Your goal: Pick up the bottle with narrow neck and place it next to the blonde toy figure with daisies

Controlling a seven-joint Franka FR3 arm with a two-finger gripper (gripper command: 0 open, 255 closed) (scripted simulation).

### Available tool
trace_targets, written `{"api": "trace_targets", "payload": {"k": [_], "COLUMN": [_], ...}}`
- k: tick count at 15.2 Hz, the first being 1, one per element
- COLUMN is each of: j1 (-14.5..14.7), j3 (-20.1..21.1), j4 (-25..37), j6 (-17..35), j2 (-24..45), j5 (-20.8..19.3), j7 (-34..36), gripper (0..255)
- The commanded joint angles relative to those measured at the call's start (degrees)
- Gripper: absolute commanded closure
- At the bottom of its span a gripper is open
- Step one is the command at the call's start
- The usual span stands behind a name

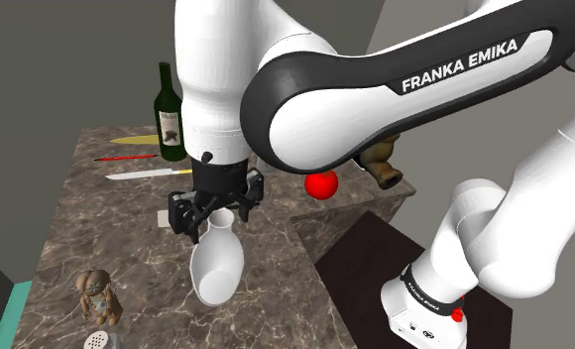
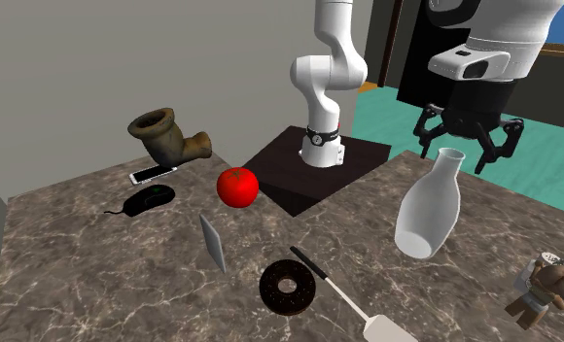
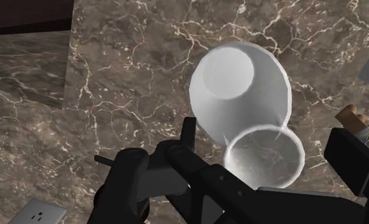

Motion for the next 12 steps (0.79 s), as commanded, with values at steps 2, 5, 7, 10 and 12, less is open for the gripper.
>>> {"api": "trace_targets", "payload": {"k": [2, 5, 7, 10, 12], "j1": [0.0, -0.1, -0.2, -0.2, -0.2], "j3": [0.0, -0.3, -0.4, -0.4, -0.4], "j4": [0.0, 4.2, 5.5, 5.5, 5.5], "j6": [0.0, -5.8, -7.3, -7.3, -7.3], "j2": [0.0, -1.6, -1.9, -1.9, -1.9], "j5": [0.0, 0.4, 0.4, 0.4, 0.4], "j7": [0.0, -0.3, -0.4, -0.4, -0.4], "gripper": [0, 0, 0, 0, 0]}}
